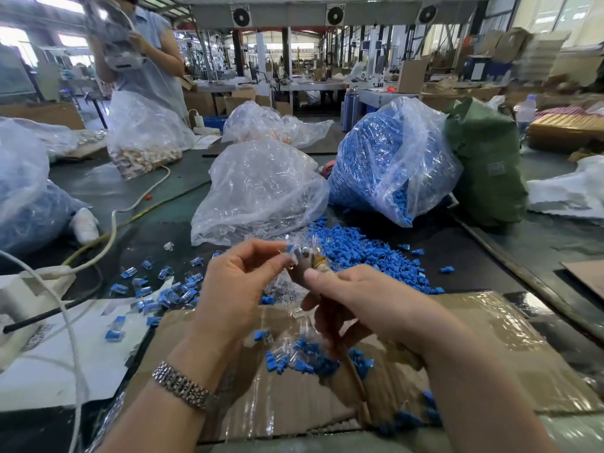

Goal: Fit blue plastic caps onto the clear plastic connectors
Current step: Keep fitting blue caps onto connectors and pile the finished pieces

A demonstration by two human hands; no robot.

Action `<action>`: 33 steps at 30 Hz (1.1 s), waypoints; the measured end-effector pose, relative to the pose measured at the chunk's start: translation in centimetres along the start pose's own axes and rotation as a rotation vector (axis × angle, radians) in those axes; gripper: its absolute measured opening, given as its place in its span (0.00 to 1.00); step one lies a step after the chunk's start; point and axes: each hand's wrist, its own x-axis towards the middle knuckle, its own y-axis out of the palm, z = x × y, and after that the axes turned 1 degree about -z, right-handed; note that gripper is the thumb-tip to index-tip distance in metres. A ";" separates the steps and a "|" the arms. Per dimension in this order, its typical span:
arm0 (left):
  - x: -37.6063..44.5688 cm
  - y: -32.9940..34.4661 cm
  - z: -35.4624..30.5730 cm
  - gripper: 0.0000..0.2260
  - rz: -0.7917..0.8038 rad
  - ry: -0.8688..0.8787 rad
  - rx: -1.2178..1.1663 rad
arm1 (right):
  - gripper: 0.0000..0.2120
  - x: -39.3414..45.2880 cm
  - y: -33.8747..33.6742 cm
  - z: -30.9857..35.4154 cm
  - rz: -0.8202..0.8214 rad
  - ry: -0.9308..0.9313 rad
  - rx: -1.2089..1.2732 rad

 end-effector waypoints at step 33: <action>-0.3 0.6 2.5 0.09 0.323 0.122 0.842 | 0.17 4.8 -1.4 -3.8 -0.579 -0.060 -1.214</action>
